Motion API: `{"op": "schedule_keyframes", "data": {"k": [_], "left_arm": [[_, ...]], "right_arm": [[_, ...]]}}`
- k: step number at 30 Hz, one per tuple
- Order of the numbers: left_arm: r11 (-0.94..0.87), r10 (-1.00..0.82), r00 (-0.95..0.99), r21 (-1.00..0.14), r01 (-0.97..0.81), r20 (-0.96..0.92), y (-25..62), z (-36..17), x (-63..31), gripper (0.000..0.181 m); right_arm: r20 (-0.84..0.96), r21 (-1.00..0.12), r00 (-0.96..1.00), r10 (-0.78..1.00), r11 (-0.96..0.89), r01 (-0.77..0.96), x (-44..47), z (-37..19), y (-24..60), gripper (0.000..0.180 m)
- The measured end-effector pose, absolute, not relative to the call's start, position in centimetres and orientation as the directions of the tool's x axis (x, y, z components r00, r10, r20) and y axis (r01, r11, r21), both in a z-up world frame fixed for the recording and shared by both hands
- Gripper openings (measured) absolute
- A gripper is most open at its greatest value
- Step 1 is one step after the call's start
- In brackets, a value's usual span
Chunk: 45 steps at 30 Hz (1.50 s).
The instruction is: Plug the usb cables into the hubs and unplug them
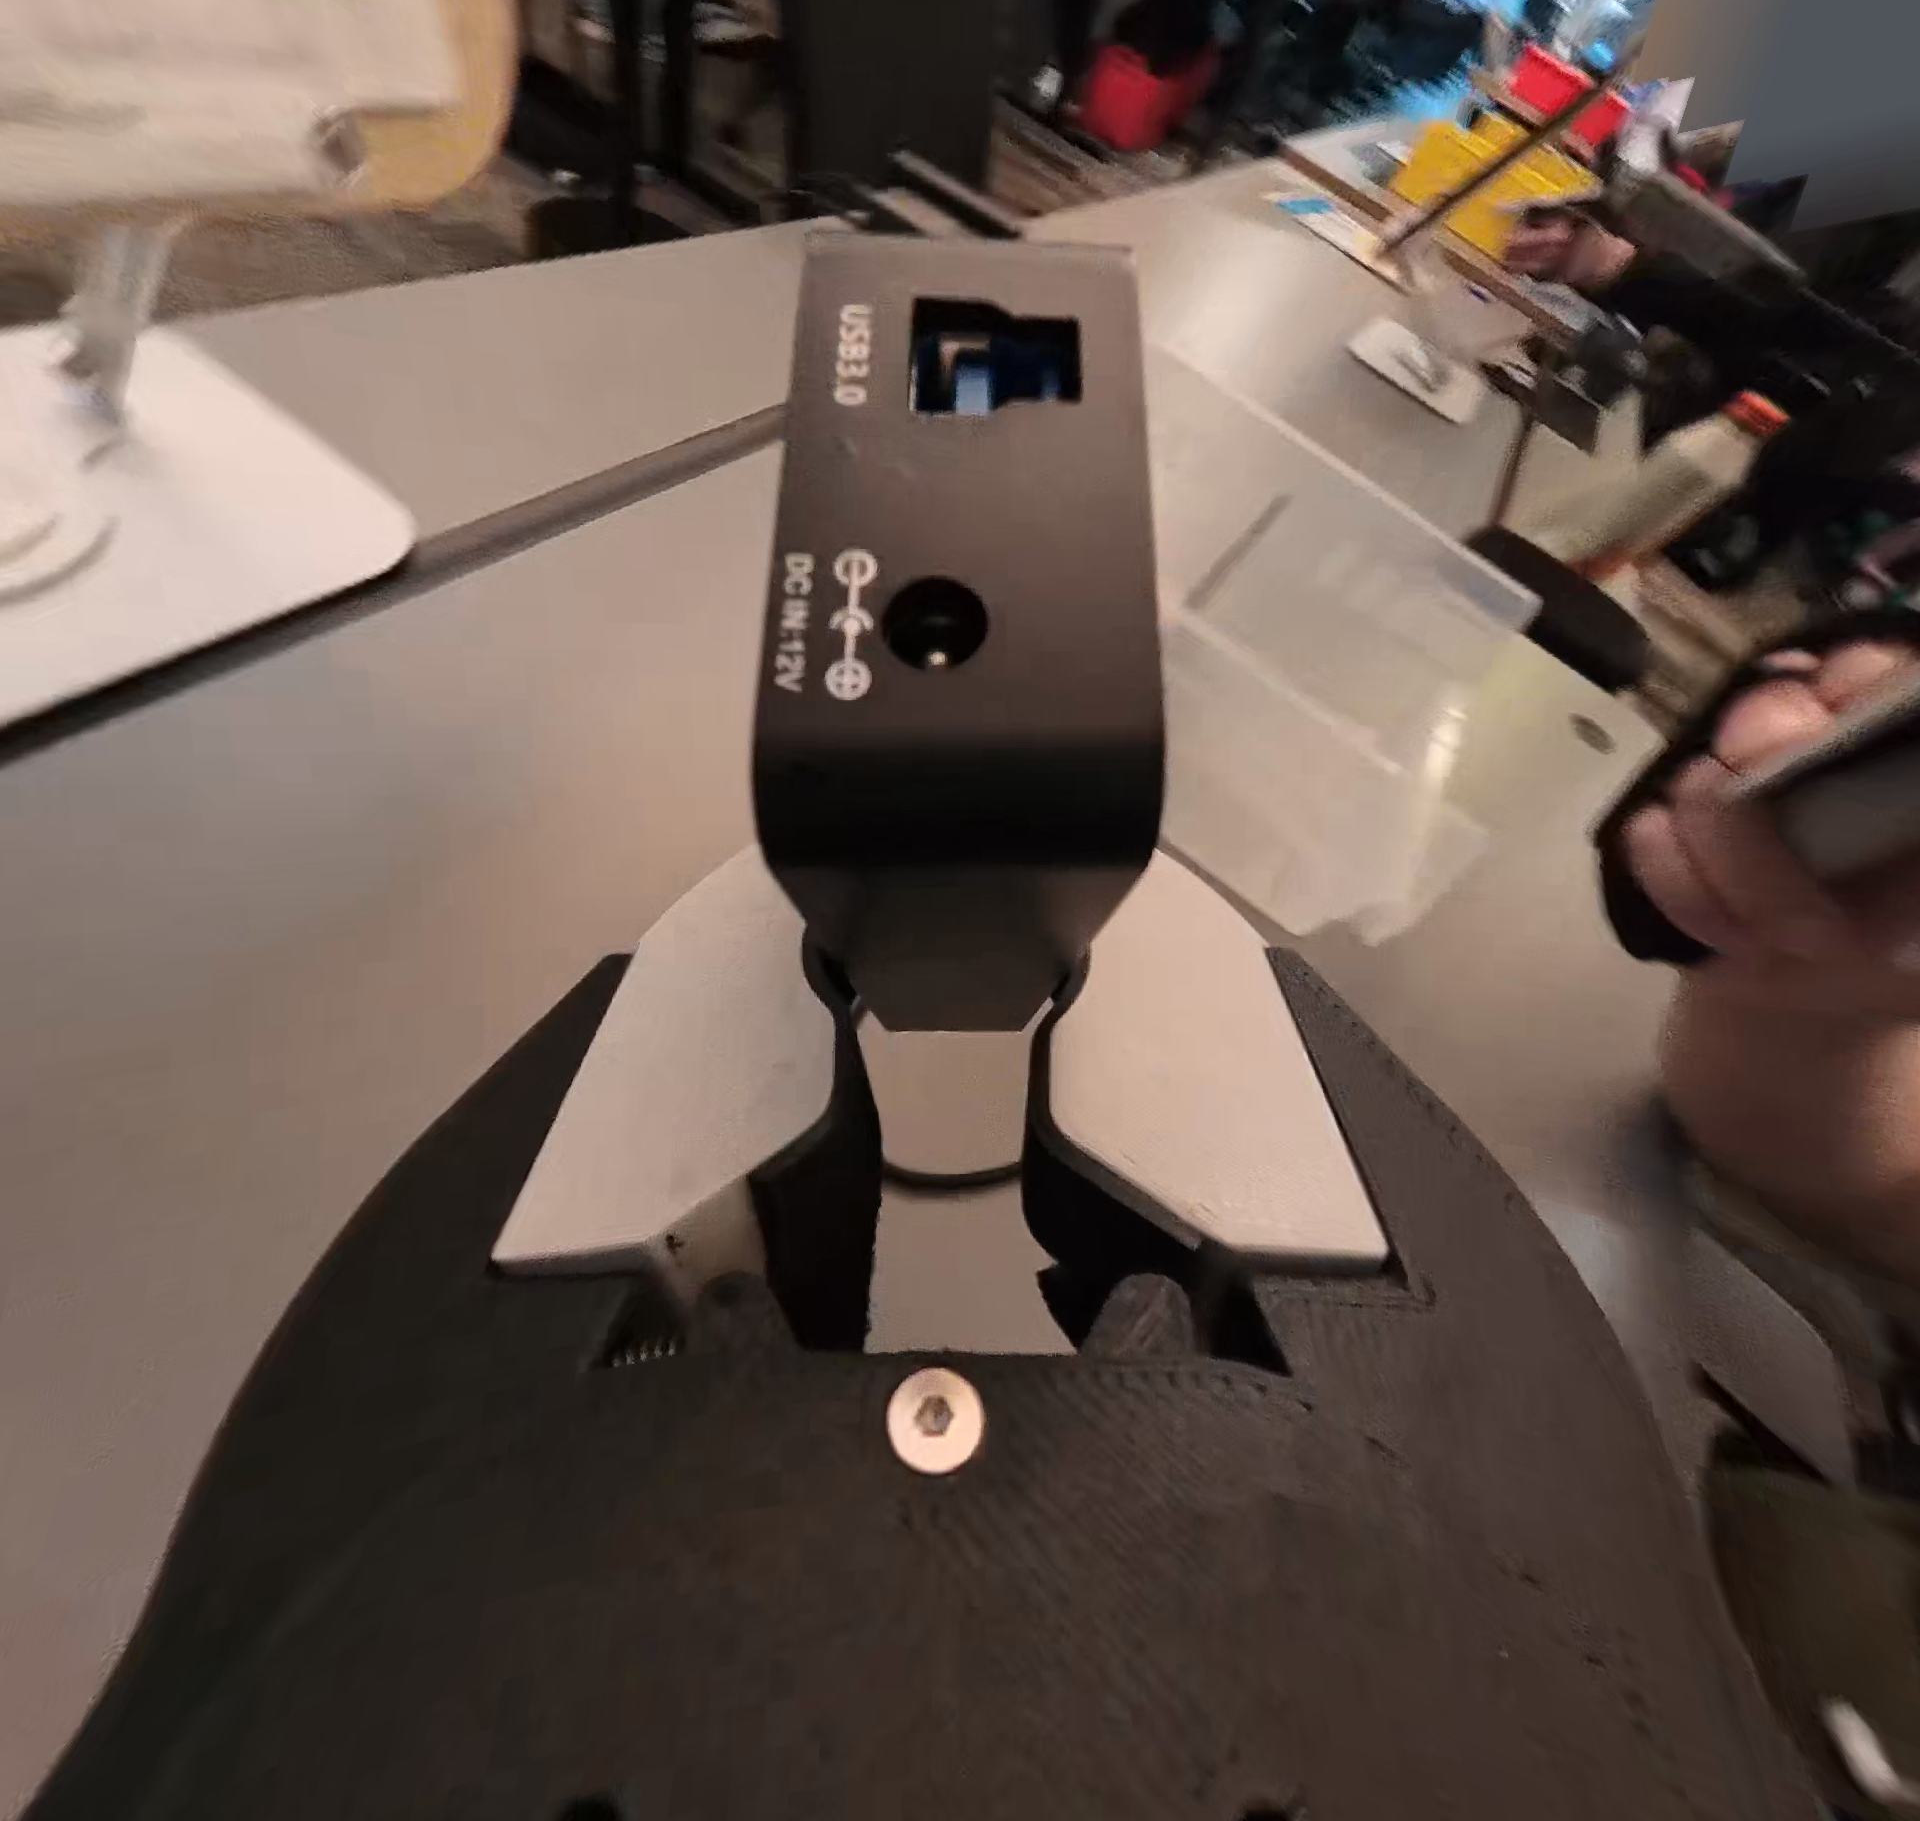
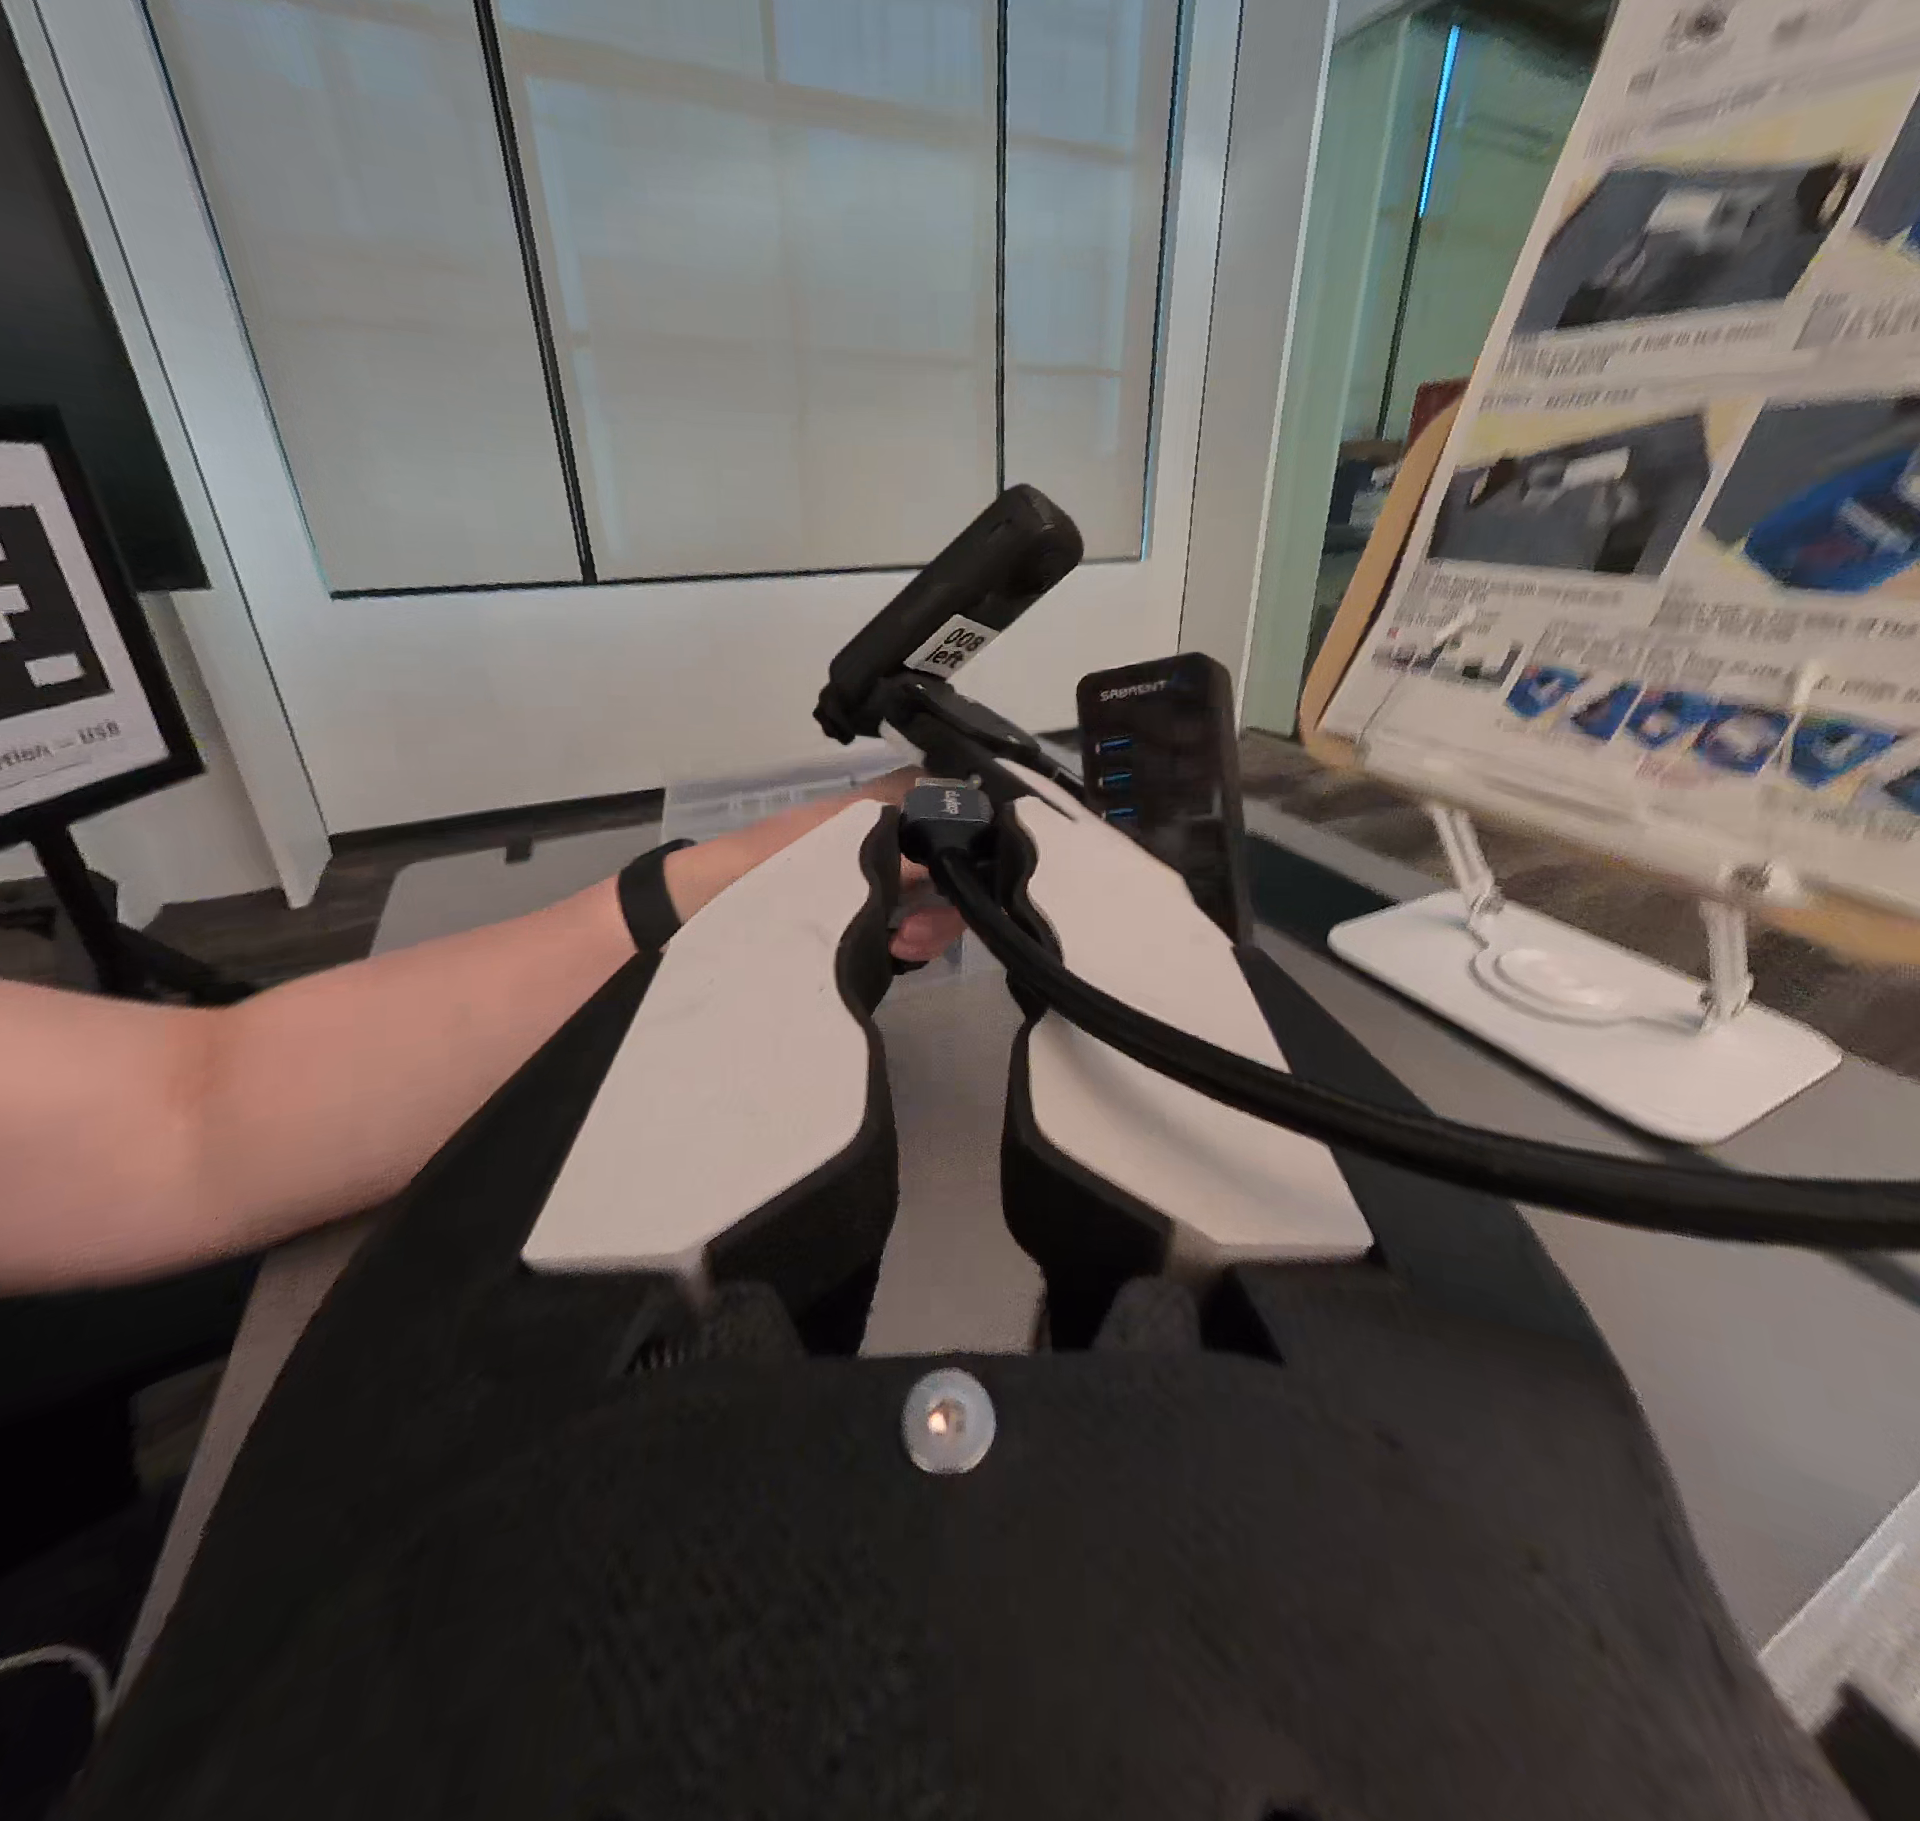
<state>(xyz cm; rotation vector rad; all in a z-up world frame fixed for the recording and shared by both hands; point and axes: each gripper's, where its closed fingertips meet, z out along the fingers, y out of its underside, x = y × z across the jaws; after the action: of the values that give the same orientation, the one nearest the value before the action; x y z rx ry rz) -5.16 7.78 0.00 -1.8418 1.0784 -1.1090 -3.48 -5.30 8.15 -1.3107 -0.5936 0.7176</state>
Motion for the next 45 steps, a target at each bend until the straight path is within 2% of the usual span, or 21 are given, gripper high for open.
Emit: {"op": "schedule_keyframes", "data": {"k": [5, 9, 11, 15, 19, 29, 45], "left_arm": [[-0.279, -0.958, 0.18, -0.87, -0.406, 0.224, 4.5, 5.7, -5.0, 0.029], [-0.294, -0.949, 0.221, -0.884, -0.364, 0.225, 4.3, 7.5, -6.6, 0.029], [-0.292, -0.939, 0.279, -0.895, -0.337, 0.202, 5.2, 7.8, -7.4, 0.029], [-0.309, -0.926, 0.311, -0.906, -0.29, 0.216, 5.7, 7.7, -8.0, 0.028], [-0.303, -0.912, 0.36, -0.917, -0.261, 0.199, 6.6, 7.6, -7.9, 0.028], [-0.28, -0.909, 0.389, -0.912, -0.298, 0.152, 6.8, 5.9, -5.5, 0.028], [-0.26, -0.911, 0.389, -0.921, -0.289, 0.136, 6.4, 6.1, -4.9, 0.028]], "right_arm": [[0.13, -0.965, 0.72, 0.682, 0.254, -0.066, -3.9, 15.7, -3.8, 0.018], [0.164, -0.947, 0.755, 0.635, 0.317, -0.061, -5.2, 18.9, -3.1, 0.019], [0.168, -0.934, 0.775, 0.609, 0.351, -0.073, -6.1, 18.9, -2.7, 0.019], [0.268, -0.929, 0.763, 0.589, 0.367, 0.043, -8.7, 16.2, -1.2, 0.019], [0.273, -0.938, 0.764, 0.584, 0.34, 0.075, -9.7, 14.2, -0.1, 0.018], [0.288, -0.935, 0.803, 0.523, 0.334, 0.118, -8.8, 13.0, 1.2, 0.018], [0.281, -0.939, 0.817, 0.503, 0.32, 0.126, -8.0, 12.5, 2.0, 0.018]]}}
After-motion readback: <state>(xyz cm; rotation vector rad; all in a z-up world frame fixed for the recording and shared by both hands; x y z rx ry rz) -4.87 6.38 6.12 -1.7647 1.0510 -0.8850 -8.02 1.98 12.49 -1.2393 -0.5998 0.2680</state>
